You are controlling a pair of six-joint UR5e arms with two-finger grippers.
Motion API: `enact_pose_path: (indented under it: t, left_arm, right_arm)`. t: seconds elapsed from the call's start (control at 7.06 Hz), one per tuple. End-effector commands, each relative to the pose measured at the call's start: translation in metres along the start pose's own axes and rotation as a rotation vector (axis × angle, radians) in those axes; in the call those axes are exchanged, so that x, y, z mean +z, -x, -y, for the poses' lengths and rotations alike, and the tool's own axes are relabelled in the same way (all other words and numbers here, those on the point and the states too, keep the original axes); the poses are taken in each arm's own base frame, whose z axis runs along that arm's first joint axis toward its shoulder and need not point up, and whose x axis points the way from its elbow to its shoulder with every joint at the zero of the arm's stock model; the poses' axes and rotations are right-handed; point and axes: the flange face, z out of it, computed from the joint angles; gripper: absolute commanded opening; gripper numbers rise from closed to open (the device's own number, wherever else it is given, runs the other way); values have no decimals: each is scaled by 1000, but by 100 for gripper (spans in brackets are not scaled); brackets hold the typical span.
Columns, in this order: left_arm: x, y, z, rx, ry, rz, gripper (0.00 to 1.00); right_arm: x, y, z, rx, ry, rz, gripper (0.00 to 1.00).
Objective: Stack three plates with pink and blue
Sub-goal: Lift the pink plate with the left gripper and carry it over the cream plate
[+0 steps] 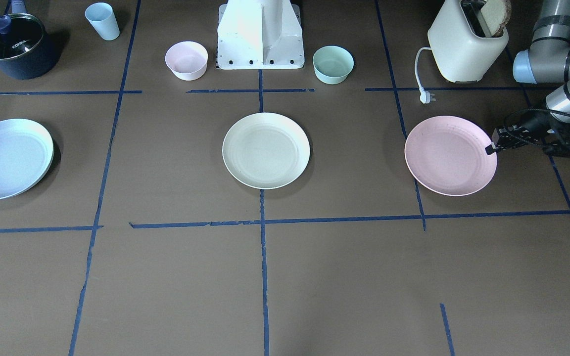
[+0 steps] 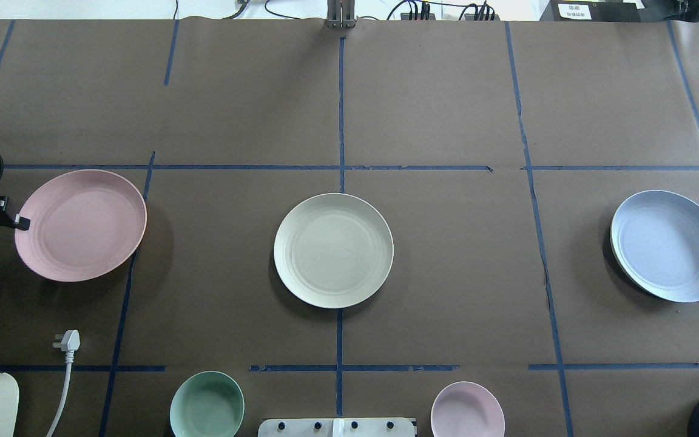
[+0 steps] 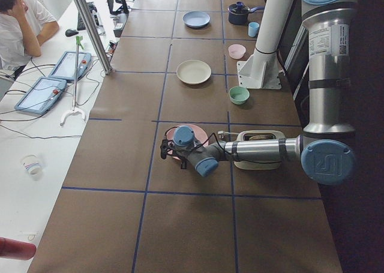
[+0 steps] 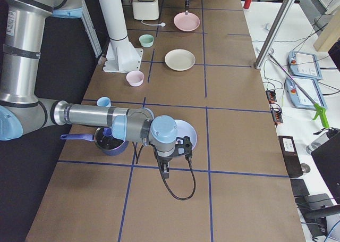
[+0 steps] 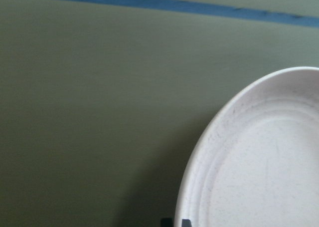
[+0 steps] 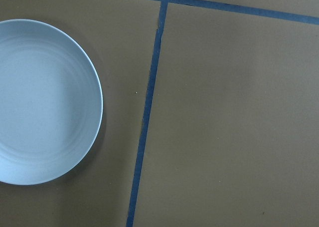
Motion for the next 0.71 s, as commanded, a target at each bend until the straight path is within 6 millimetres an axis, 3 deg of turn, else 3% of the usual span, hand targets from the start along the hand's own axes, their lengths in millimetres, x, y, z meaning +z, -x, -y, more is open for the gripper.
enact_pose_path:
  t: [0.0, 0.14, 0.28, 0.42, 0.57]
  left_arm:
    - [-14, -110, 40, -72, -29, -118, 0]
    - [-2, -169, 44, -67, -3, -161, 0]
    - [25, -227, 35, -56, 35, -181, 0]
    - [46, -274, 29, -83, 14, -178, 0]
    - [71, -312, 7, -65, -1, -161, 0]
  right_arm:
    - [0, 0, 0, 0, 0, 0, 100]
    - [0, 0, 0, 0, 0, 0, 100]
    - [1, 0, 0, 3, 1, 0, 100]
    - [1, 0, 0, 3, 1, 0, 100]
    - [1, 0, 0, 3, 1, 0, 100]
